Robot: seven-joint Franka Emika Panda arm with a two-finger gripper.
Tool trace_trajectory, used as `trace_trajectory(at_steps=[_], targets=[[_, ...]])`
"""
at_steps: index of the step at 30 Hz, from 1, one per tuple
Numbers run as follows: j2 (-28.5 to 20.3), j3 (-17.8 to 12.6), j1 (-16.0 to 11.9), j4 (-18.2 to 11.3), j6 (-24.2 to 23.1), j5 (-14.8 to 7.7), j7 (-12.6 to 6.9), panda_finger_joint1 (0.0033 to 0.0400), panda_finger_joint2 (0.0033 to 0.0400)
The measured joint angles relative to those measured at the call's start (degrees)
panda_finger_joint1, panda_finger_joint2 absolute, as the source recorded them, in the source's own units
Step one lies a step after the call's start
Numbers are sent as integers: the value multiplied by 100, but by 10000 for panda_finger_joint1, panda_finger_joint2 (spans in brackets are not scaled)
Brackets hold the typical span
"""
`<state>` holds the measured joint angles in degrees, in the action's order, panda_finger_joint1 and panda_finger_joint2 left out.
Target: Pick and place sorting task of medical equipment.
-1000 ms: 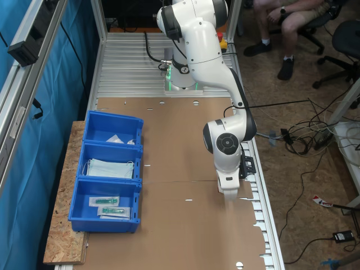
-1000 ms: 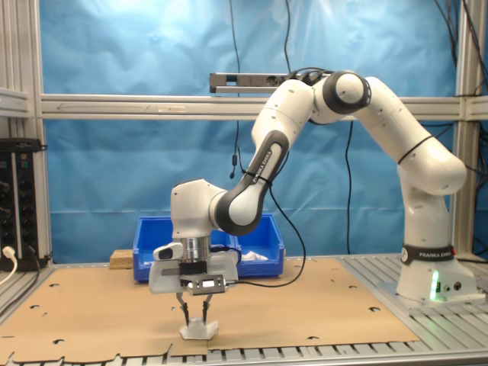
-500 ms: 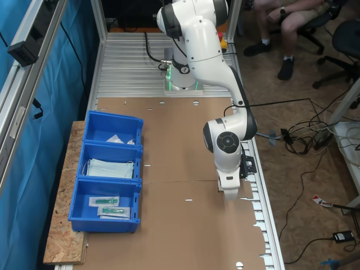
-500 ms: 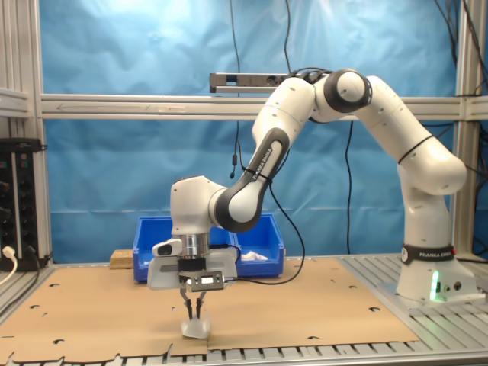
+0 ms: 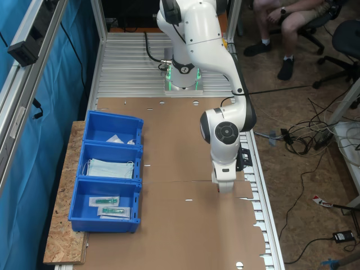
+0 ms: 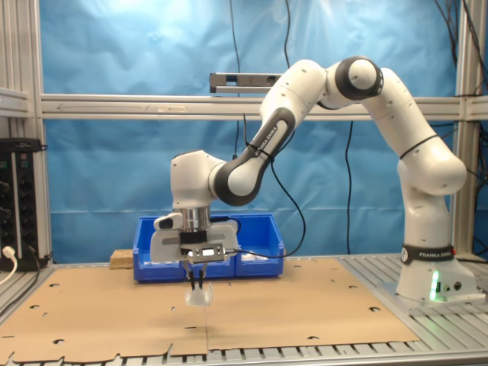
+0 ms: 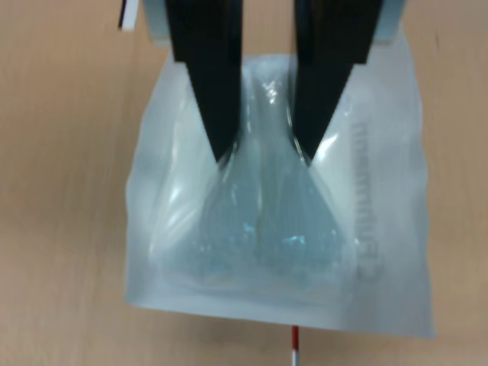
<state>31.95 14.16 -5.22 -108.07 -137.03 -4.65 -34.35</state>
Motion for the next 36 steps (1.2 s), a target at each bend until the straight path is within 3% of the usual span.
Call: trace_trajectory(at_steps=[9, 15, 25, 36], targets=[[-866, -210, -68, -119, 696, 0, 0, 45, 45], [-1691, -330, -344, -337, 1326, 0, 0, 45, 45], [-2708, -404, -1262, -822, 1928, 0, 0, 45, 45], [-3023, -518, -2448, -1063, 2266, 0, 0, 46, 46]])
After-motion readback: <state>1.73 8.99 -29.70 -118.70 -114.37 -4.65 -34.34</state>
